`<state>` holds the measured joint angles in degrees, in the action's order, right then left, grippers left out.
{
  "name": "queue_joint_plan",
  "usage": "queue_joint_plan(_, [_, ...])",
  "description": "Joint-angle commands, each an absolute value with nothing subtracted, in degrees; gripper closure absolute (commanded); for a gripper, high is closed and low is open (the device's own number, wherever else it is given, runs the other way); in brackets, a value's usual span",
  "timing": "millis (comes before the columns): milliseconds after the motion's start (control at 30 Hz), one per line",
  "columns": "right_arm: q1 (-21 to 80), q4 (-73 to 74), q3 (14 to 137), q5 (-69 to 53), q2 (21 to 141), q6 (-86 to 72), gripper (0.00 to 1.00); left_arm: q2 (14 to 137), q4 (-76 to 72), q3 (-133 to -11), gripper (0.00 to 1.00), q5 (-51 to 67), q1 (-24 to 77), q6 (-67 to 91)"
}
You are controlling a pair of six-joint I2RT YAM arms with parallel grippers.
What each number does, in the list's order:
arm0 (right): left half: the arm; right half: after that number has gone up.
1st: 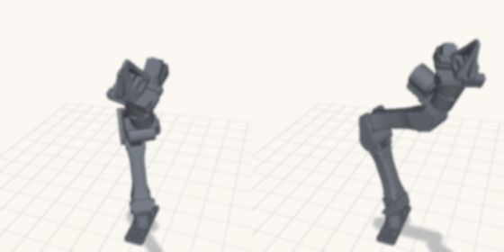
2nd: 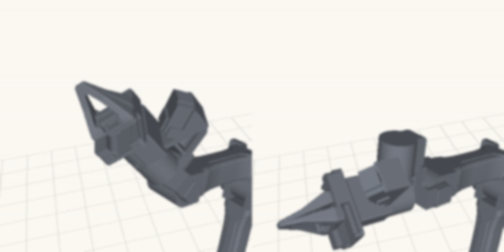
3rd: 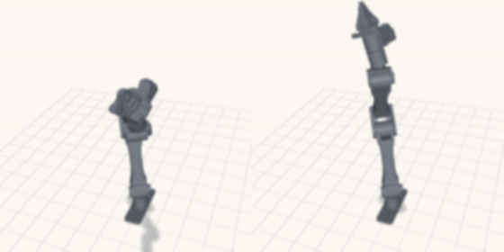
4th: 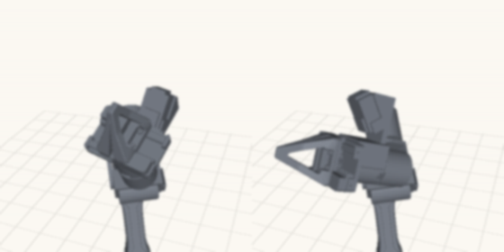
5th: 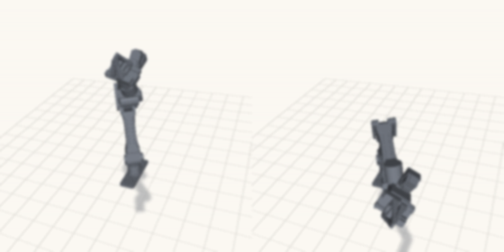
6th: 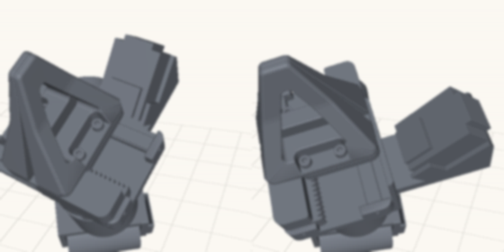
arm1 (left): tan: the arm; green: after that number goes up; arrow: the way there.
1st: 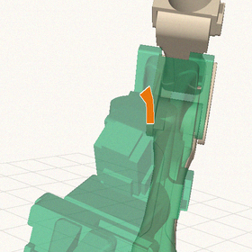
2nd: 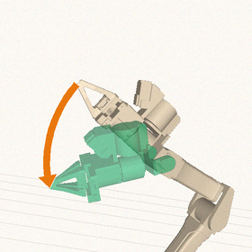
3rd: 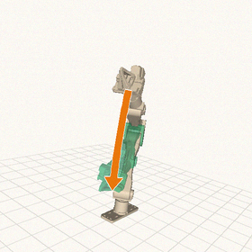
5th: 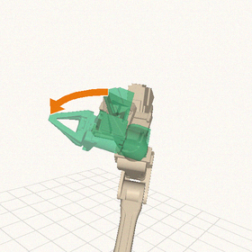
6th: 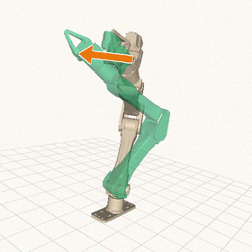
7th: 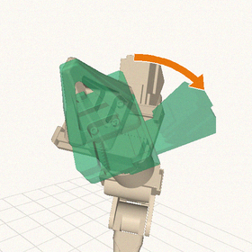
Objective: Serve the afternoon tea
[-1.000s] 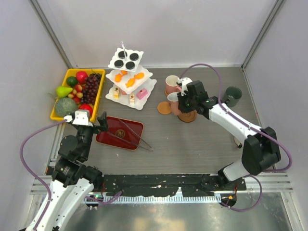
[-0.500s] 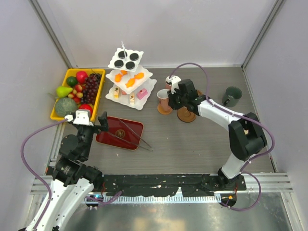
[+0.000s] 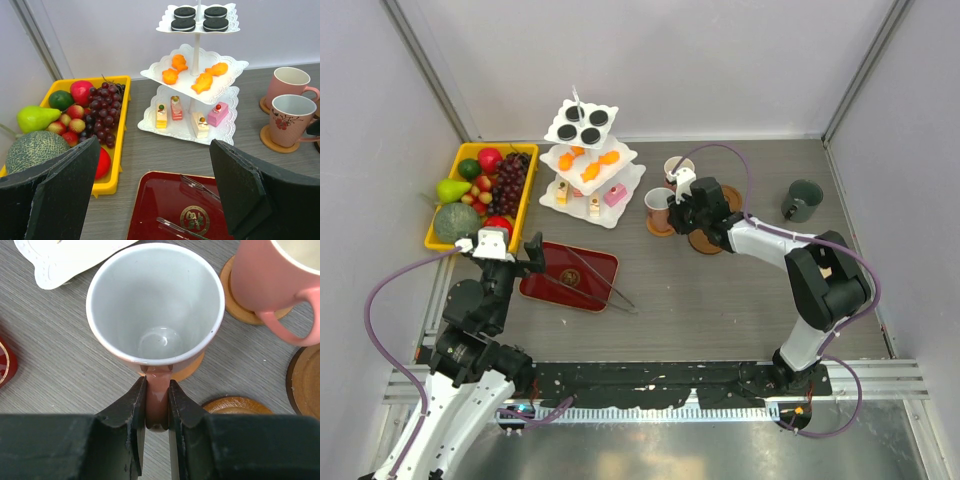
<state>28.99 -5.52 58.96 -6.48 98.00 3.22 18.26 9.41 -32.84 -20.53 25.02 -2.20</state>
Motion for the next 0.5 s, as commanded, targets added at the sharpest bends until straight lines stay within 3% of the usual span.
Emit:
queue_joint_plan(0, [29.4,-12.8,57.7,-6.2,97.3,3.7,0.94,18.6,5.5,-32.8,0.01,-20.6,25.2,-2.9])
queue_joint_plan(133, [29.4,-12.8,56.1,-6.5,96.8,3.3,0.85,18.7,5.5,-32.8,0.01,-20.5,25.2,-2.8])
queue_joint_plan(233, [29.3,-12.8,54.7,-6.7,96.1,3.0,0.72,18.7,5.6,-32.8,0.01,-20.4,25.2,-2.8])
queue_joint_plan(467, [29.4,-12.5,53.1,-6.2,94.3,2.6,0.60,18.6,5.5,-32.9,0.01,-20.2,25.2,-2.8])
